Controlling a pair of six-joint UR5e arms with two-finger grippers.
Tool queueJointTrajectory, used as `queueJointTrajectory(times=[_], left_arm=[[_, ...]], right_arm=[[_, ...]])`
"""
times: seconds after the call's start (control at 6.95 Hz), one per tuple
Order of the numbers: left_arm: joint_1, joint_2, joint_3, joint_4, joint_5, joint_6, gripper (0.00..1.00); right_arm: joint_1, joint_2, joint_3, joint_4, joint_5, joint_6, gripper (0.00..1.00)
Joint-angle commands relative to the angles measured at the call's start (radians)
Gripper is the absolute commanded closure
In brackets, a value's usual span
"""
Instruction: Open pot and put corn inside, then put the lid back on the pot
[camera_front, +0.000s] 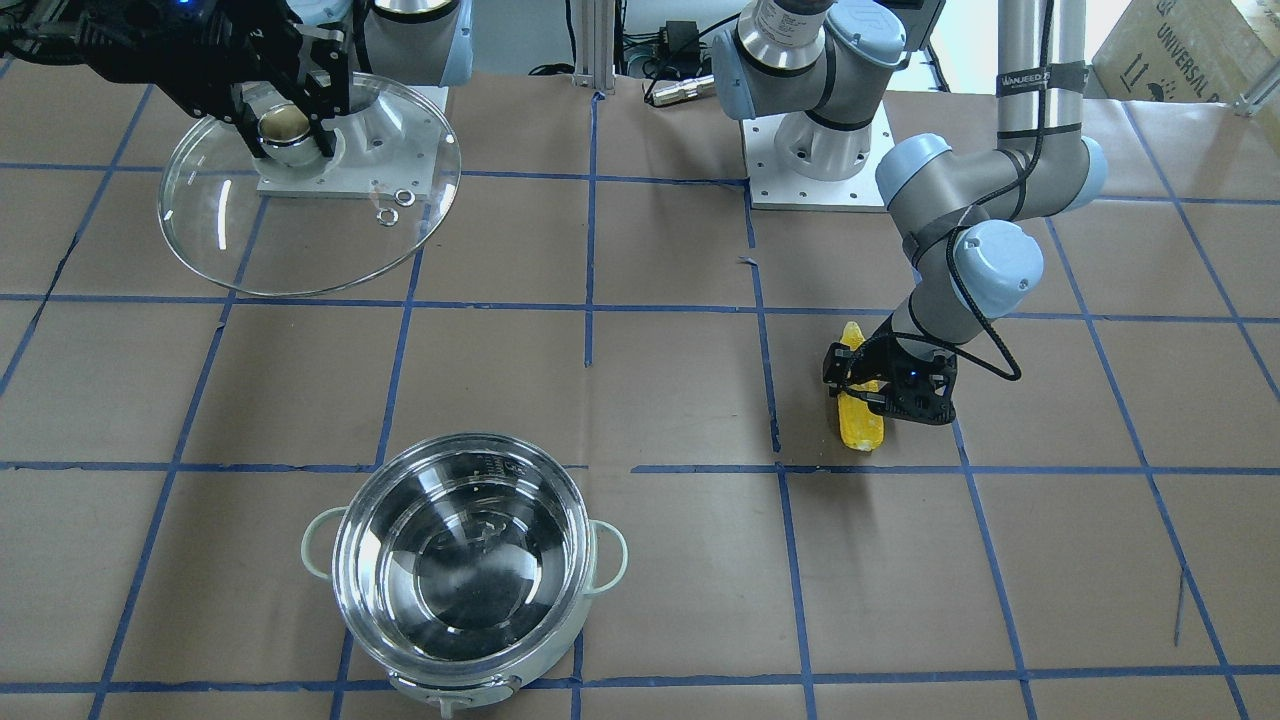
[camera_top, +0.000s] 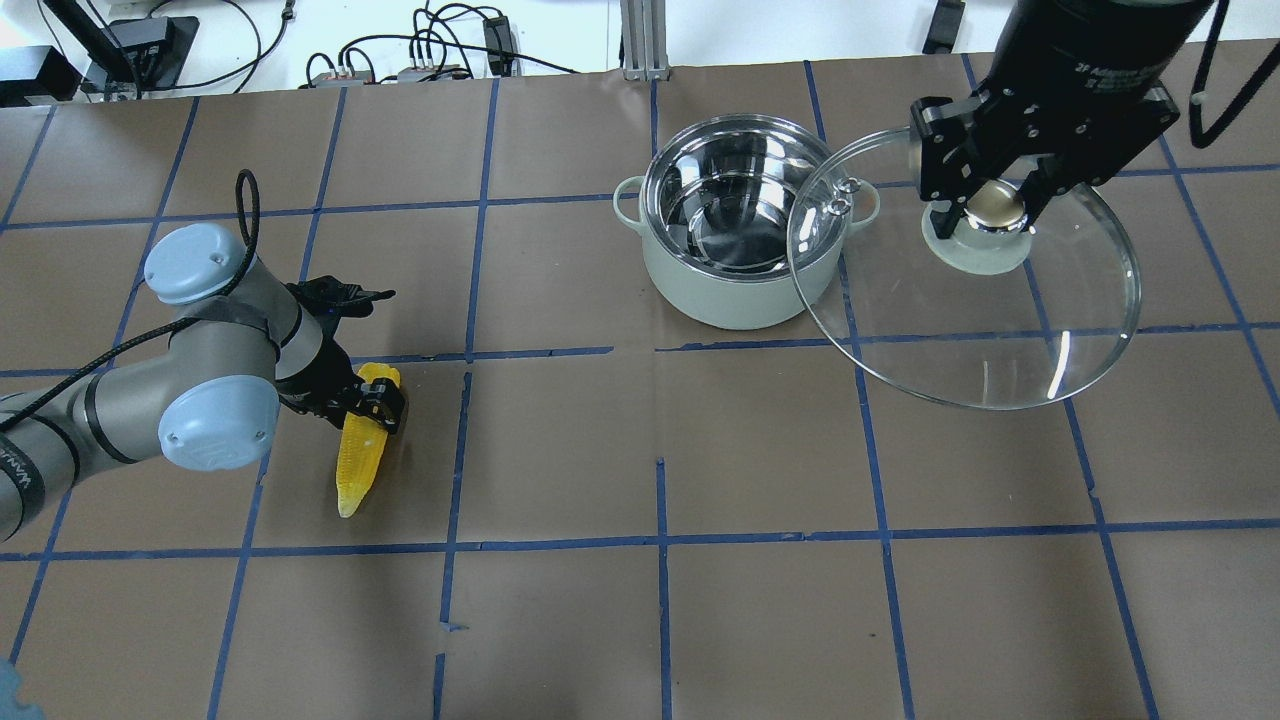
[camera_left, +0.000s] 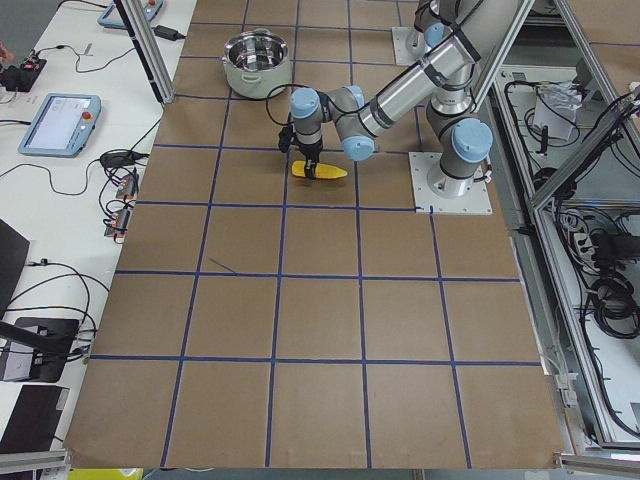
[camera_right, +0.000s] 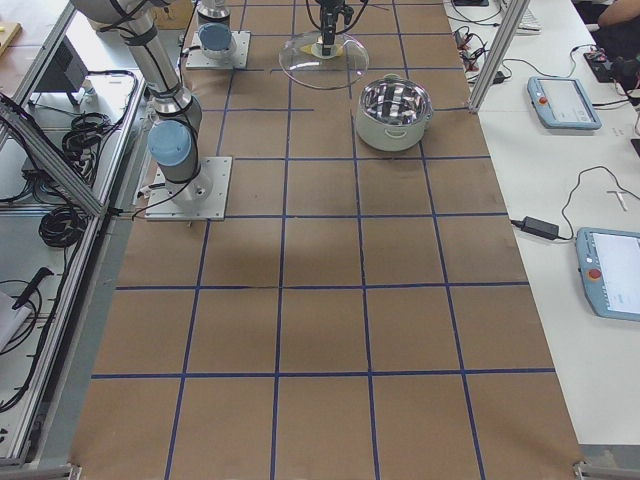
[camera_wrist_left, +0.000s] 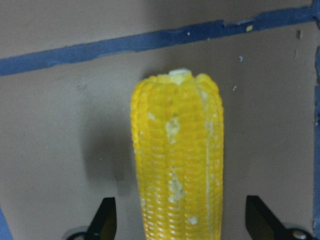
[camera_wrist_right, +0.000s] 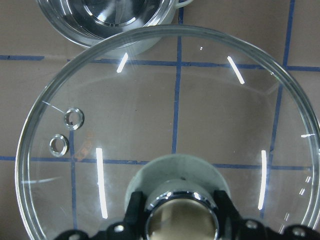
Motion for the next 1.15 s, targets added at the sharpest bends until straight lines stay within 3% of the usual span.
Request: queueJointTrajectory(times=[0.0, 0.29, 0.43, 0.72, 1.01], left_arm=[[-0.001, 0.019, 0.014, 0.003, -0.005, -0.008, 0.75], [-0.039, 0.042, 0.047, -0.008, -0.014, -0.095, 0.76], [-0.1, 0.032, 0.12, -0.034, -0.01, -0.138, 0.76], [-0.211, -0.019, 0.348, -0.213, -0.01, -0.237, 0.76], [-0.312, -0.08, 0.54, -0.308, -0.011, -0.329, 0.76]], right_arm=[[-0.005, -0.036, 0.133, -0.109, -0.005, -0.002, 0.91], [-0.01, -0.056, 0.189, -0.142, -0.008, -0.002, 0.9], [-0.014, -0.056, 0.195, -0.142, -0.01, -0.002, 0.9], [-0.013, -0.059, 0.195, -0.14, -0.036, 0.0, 0.9], [-0.01, -0.059, 0.21, -0.149, -0.033, 0.003, 0.9]])
